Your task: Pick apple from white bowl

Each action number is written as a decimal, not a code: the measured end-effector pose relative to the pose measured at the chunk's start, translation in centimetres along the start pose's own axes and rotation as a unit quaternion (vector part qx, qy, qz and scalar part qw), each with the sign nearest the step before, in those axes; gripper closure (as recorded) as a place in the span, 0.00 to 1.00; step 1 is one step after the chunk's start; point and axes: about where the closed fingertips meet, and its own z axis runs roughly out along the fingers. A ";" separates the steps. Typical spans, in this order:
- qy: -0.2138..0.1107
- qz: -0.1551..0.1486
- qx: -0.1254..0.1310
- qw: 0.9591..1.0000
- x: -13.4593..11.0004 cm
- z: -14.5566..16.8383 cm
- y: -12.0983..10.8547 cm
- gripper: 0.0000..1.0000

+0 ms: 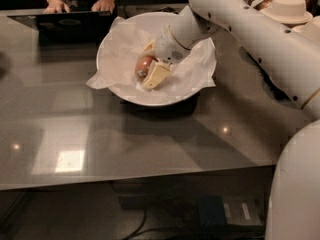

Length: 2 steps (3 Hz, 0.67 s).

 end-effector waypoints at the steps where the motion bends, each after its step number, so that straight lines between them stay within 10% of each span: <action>1: 0.000 0.000 0.000 1.000 0.0 0.0 0.0 0.71; 2: 0.000 0.000 0.000 1.000 0.0 0.0 0.0 0.94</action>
Offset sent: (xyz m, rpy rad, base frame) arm 0.0000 0.0000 0.0000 0.0000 0.0000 0.0000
